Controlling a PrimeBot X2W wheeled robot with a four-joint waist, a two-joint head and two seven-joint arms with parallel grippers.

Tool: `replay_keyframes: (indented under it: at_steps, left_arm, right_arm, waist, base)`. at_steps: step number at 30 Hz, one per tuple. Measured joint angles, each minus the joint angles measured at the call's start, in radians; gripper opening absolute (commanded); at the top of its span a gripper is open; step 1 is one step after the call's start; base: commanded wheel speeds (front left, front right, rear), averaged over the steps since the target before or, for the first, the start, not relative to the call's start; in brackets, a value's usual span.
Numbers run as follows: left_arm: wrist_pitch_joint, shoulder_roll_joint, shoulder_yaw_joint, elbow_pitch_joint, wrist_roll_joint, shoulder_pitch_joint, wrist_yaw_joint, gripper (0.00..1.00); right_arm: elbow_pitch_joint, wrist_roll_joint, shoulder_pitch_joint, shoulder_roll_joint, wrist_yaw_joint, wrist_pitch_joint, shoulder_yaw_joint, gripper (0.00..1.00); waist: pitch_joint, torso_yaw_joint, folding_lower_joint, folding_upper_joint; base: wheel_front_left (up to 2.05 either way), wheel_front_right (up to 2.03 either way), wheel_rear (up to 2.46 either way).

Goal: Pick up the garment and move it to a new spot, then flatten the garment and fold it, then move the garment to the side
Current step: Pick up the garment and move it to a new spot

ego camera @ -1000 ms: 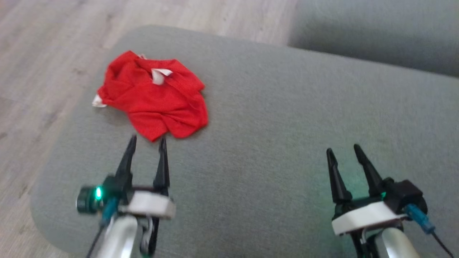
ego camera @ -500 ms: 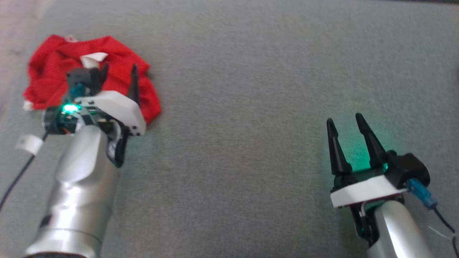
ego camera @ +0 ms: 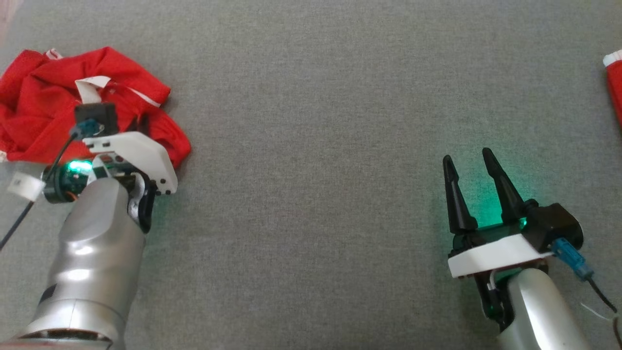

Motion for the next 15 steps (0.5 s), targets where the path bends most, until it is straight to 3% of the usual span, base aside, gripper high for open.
replay_keyframes:
  at_steps: [7, 11, 15]
  left_arm:
    - [-0.171, -0.016, 0.0, 0.002, -0.014, -0.007, -0.045, 0.0]
    - [-0.293, -0.021, -0.006, -0.045, -0.014, -0.012, -0.062, 0.0]
    - [-0.333, -0.025, -0.011, -0.145, -0.013, -0.012, -0.075, 0.0]
  right_arm:
    - [0.011, 0.001, 0.0, 0.0, 0.0, 0.0, -0.003, 1.0]
    - [0.013, 0.006, 0.007, 0.0, 0.0, 0.0, -0.008, 1.0]
    - [0.014, 0.02, 0.019, 0.0, 0.0, 0.0, -0.026, 1.0]
  waist:
    - [-0.048, 0.003, 0.0, 0.0]
    - [-0.091, 0.005, 0.0, 0.0]
    - [-0.136, 0.013, -0.0001, 0.0]
  base:
    - [0.0, 0.0, 0.0]
    - [0.0, 0.0, 0.0]
    - [0.0, 0.0, 0.0]
